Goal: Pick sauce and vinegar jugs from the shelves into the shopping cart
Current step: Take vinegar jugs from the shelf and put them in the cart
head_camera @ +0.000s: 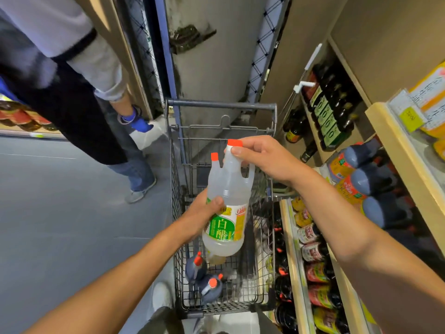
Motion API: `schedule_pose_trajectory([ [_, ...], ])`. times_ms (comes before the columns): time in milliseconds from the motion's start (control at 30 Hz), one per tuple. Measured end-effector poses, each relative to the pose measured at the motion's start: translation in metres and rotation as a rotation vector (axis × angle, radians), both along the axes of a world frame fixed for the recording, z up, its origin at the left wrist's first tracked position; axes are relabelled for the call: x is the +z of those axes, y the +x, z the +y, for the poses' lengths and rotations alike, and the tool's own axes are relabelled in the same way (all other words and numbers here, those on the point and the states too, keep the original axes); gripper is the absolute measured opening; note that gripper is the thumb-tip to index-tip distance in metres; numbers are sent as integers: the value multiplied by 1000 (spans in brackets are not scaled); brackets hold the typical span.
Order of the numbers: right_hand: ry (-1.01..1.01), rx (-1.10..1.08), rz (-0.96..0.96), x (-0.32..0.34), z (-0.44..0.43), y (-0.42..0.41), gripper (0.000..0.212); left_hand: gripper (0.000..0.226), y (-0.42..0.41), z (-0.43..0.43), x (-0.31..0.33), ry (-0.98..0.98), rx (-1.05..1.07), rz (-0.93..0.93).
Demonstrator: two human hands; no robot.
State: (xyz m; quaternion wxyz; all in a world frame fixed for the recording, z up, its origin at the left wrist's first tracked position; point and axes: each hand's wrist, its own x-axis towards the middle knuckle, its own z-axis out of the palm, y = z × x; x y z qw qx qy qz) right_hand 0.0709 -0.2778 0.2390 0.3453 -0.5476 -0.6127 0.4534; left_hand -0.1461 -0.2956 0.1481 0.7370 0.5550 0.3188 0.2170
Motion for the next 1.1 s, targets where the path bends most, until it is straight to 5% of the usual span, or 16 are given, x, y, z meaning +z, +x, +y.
schedule_pose_trajectory([
  [367,-187,-113,112,-41,30,-26,23,61,-37,35,-26,10,165,150],
  [500,-426,-339,103,-117,24,-19,27,69,-64,66,-43,22,237,243],
  [633,-732,-395,-1,-213,-5,-20,8,68,-84,92,-57,30,262,305],
  [800,-973,-421,-129,-301,-35,-36,10,61,-92,124,-76,17,239,352],
  [1100,-1101,-479,-103,-379,-9,-83,14,57,-57,194,-102,5,139,325],
])
